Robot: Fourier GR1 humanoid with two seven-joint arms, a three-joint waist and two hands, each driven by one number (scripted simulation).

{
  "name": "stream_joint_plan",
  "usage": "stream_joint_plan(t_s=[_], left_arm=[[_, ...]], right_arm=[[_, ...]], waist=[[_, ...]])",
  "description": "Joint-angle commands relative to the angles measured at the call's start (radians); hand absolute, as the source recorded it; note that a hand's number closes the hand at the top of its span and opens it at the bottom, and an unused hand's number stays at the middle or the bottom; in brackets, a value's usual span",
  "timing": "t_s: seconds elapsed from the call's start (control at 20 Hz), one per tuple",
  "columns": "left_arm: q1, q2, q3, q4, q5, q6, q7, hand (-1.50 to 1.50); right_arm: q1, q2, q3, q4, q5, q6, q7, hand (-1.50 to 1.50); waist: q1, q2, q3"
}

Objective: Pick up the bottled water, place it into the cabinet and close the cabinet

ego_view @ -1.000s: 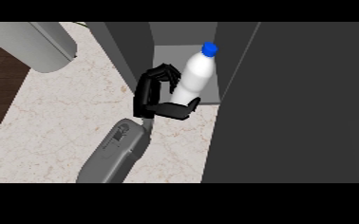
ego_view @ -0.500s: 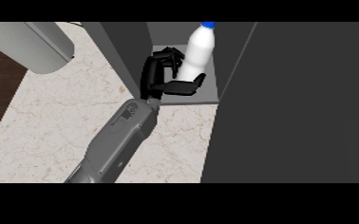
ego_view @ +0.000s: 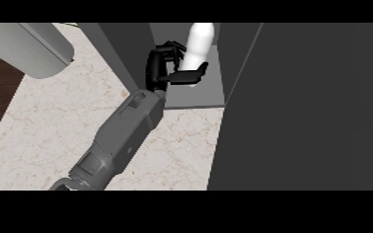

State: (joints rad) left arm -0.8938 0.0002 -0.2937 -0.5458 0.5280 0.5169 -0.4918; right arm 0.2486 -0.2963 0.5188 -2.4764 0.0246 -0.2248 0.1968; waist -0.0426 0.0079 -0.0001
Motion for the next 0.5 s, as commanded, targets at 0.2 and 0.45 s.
stream_joint_plan(t_s=[0.2,0.45], left_arm=[[-0.107,0.000,0.054,0.243,-0.022,0.068,-0.107,1.50],[-0.169,0.000,0.042,0.305,0.005,0.096,-0.120,1.50]], right_arm=[[0.055,-0.011,0.042,-0.106,0.016,0.003,0.024,-1.50],[-0.013,-0.012,-0.049,-0.028,-0.060,0.043,0.001,-1.50]], waist=[[-0.016,0.006,-0.001],[-0.020,0.012,-0.001]])
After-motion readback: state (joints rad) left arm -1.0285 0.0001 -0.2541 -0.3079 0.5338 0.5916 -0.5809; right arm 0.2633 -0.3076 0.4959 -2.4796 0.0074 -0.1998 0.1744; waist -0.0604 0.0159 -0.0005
